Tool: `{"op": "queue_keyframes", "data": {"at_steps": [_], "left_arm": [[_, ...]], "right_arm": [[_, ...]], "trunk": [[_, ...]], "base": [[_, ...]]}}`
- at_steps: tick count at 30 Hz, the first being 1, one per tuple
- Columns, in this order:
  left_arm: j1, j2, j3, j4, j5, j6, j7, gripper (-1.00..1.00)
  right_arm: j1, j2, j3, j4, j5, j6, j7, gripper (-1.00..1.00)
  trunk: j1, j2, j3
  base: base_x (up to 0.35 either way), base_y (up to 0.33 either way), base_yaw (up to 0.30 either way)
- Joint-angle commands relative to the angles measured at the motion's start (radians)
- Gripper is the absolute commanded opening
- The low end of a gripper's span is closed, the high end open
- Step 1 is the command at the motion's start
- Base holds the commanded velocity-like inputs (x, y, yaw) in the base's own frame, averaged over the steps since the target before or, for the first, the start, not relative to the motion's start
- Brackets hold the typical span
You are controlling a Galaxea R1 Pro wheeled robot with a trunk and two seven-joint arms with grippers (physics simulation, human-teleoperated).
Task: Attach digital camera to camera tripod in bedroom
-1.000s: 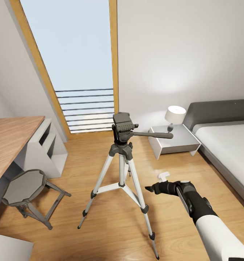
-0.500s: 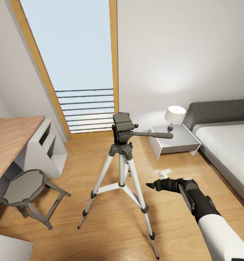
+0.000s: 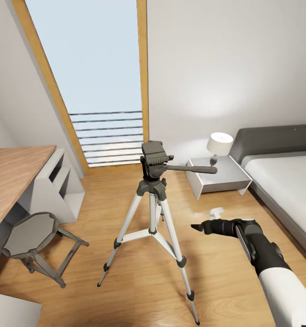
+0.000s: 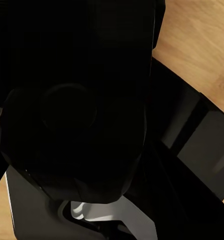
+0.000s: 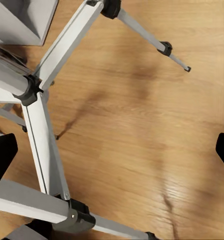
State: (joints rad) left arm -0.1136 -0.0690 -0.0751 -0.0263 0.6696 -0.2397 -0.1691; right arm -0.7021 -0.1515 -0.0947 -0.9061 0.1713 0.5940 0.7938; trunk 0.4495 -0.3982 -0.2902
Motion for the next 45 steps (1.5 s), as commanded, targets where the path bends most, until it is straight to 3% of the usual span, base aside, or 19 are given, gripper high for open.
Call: {"op": "queue_keyframes", "data": {"at_steps": [1, 5, 11, 12, 35, 45], "left_arm": [[-0.001, 0.0, -0.008, 0.002, 0.008, -0.004, -0.004, -1.0], [-0.001, 0.0, -0.008, 0.002, 0.008, -0.004, -0.004, -1.0], [-0.001, 0.0, -0.008, 0.002, 0.009, -0.004, -0.004, -1.0], [-0.001, 0.0, -0.008, 0.002, 0.009, -0.004, -0.004, -1.0], [-0.001, 0.0, -0.006, 0.002, 0.01, -0.004, -0.004, -1.0], [-0.001, 0.0, -0.006, 0.002, 0.01, -0.004, -0.004, -1.0]], "right_arm": [[-0.001, -0.005, -0.004, -0.007, 0.01, 0.009, 0.015, 1.0], [-0.001, -0.026, -0.022, -0.029, 0.01, 0.031, 0.037, 1.0], [0.0, -0.031, -0.055, -0.063, 0.012, 0.064, 0.071, 1.0], [-0.001, -0.032, -0.085, -0.171, 0.012, 0.102, 0.407, 1.0], [-0.001, -0.009, -0.094, -0.323, 0.014, 0.178, 0.412, 1.0], [0.0, 0.016, -0.064, -0.337, 0.015, 0.233, 0.414, 1.0]], "trunk": [[0.001, -0.002, -0.002], [0.001, -0.002, -0.002], [0.001, -0.002, -0.002], [0.001, -0.002, -0.002], [0.001, -0.002, -0.002], [0.001, -0.002, -0.002]], "base": [[0.0, 0.0, 0.0], [0.0, 0.0, 0.0], [0.0, 0.0, 0.0], [0.0, 0.0, 0.0], [0.0, 0.0, 0.0], [0.0, 0.0, 0.0]]}}
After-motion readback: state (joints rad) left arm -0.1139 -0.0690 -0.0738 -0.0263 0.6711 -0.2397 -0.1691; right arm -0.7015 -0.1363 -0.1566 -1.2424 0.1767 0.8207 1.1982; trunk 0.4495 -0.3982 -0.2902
